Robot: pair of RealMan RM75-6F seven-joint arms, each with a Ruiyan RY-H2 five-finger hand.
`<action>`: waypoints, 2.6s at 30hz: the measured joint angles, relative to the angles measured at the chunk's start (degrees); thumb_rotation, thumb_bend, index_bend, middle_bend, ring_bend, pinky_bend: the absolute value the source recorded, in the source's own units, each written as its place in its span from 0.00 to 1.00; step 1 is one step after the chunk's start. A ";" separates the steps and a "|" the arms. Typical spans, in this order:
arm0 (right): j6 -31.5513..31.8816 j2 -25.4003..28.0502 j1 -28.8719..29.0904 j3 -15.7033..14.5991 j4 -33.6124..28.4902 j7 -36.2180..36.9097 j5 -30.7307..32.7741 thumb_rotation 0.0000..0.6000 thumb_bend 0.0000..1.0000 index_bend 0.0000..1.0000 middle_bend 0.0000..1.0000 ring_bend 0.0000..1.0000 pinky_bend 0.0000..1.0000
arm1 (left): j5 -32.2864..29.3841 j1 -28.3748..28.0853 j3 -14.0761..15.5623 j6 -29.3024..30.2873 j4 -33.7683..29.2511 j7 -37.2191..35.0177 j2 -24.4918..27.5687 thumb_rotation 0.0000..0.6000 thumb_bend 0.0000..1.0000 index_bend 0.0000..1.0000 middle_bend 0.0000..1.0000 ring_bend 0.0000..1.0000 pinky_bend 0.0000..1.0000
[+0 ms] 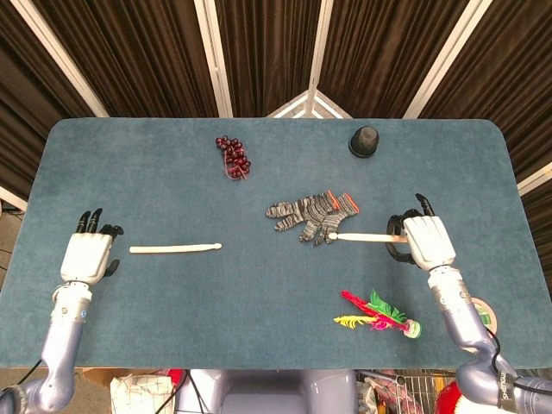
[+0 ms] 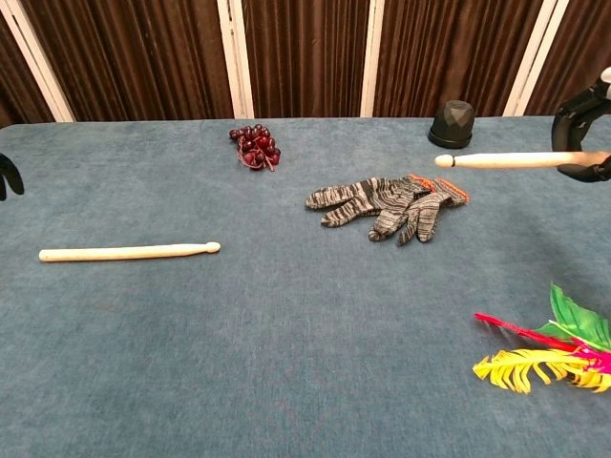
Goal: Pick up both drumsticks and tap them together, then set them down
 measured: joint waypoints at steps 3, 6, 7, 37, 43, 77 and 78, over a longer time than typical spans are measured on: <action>0.05 0.18 -0.08 -0.08 0.04 0.04 0.07 1.00 0.40 0.69 0.58 0.36 0.04 | -2.03 -1.01 0.03 -0.56 2.34 0.88 -1.43 1.00 0.42 0.34 0.34 0.00 0.00; -0.03 0.42 -0.12 -0.20 0.03 0.10 0.06 1.00 0.39 0.70 0.58 0.36 0.04 | -3.86 -1.97 0.14 -1.28 4.54 1.69 -2.88 1.00 0.43 0.35 0.35 0.00 0.00; -0.05 0.45 -0.14 -0.23 0.08 0.10 0.09 1.00 0.40 0.70 0.58 0.36 0.04 | -4.25 -2.26 0.17 -1.50 5.17 1.82 -3.31 1.00 0.44 0.36 0.36 0.00 0.00; -0.42 0.49 -0.77 -1.02 2.91 1.82 0.28 1.00 0.39 0.70 0.58 0.36 0.04 | -5.44 -8.23 1.73 -1.90 16.29 4.76 -15.17 1.00 0.47 0.42 0.41 0.03 0.00; -0.56 0.40 -0.77 -1.08 3.27 1.92 0.32 1.00 0.40 0.70 0.58 0.36 0.04 | -6.73 -9.10 1.62 -2.55 17.76 5.62 -16.37 1.00 0.47 0.45 0.43 0.04 0.00; -0.77 0.01 -0.92 -1.19 4.58 2.21 0.39 1.00 0.39 0.70 0.58 0.37 0.04 | -6.60 -10.86 3.18 -0.30 20.41 9.93 -19.57 1.00 0.50 0.50 0.47 0.06 0.00; -0.77 0.03 -0.94 -1.20 4.60 2.22 0.38 1.00 0.39 0.70 0.58 0.37 0.04 | -6.57 -10.86 3.20 -0.23 20.56 9.87 -19.74 1.00 0.50 0.50 0.48 0.06 0.00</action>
